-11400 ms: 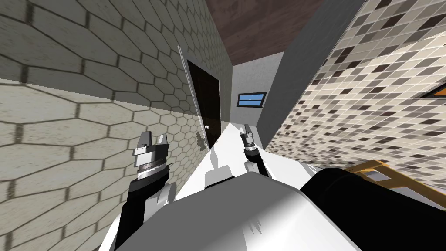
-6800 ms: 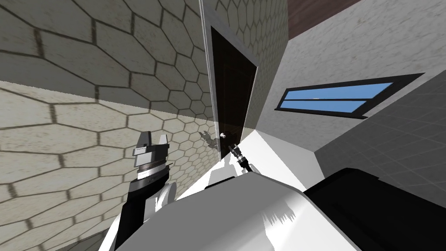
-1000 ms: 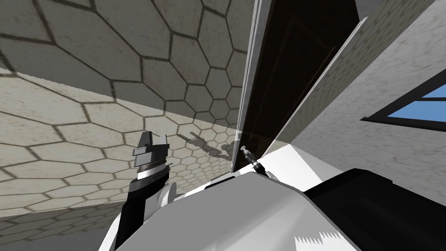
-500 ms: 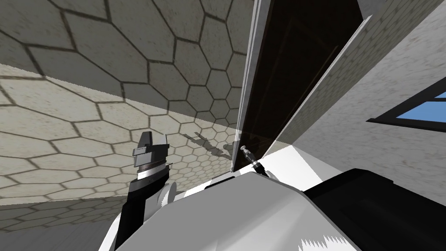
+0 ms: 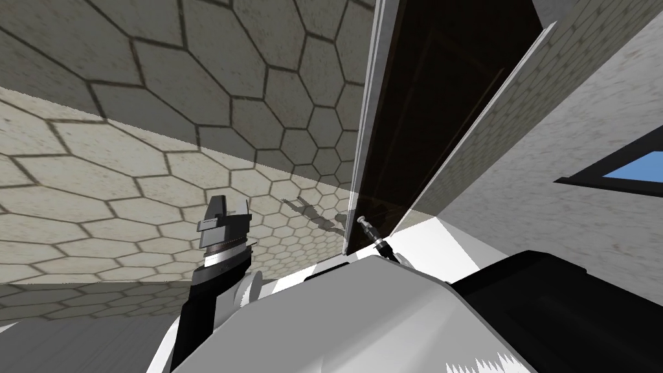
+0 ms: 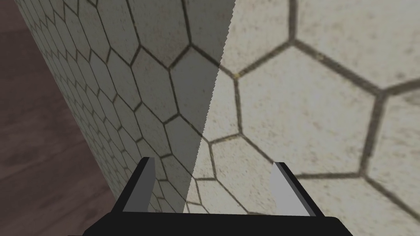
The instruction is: Pull the door open
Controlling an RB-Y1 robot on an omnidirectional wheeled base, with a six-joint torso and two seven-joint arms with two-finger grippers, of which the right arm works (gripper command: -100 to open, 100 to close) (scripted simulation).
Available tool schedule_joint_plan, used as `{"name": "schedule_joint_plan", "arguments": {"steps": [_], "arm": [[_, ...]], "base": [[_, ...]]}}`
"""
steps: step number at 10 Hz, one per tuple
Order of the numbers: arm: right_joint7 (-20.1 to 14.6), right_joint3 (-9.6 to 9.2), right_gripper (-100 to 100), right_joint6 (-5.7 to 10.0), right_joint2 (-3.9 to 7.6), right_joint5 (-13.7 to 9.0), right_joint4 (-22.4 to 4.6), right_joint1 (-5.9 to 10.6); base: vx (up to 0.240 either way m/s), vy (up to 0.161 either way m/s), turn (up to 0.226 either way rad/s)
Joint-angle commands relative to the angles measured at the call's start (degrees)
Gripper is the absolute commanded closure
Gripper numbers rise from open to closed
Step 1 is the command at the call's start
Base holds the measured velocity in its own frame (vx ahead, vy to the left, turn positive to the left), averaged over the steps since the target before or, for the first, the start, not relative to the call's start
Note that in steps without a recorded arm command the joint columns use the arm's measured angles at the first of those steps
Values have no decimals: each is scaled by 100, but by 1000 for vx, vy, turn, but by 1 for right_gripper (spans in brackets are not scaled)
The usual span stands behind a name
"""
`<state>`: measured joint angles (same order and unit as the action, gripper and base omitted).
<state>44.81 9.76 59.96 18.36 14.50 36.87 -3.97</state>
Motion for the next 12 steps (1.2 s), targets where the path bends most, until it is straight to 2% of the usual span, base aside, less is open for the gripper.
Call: {"name": "schedule_joint_plan", "arguments": {"steps": [1, 5, 6, 8, 9, 11, 12], "arm": [[-176, -34, 100, -4, -27, -31, -1, -4], [-810, -131, 100, -46, -23, -238, -10, 37], [-828, -131, 100, -46, -23, -238, -10, 37], [-1197, -201, 100, -76, -20, -390, -16, 67], [-1282, -201, 100, -76, -20, -390, -16, 67], [-1644, -278, 100, -110, -17, -556, -23, 99], [-1744, -278, 100, -110, -17, -556, -23, 99]], "base": [[-28, -15, 27], [-37, -19, 46], [-29, -16, 28], [-48, -17, 65], [-42, -19, 30], [-52, -35, 72], [-52, -27, 46]]}}
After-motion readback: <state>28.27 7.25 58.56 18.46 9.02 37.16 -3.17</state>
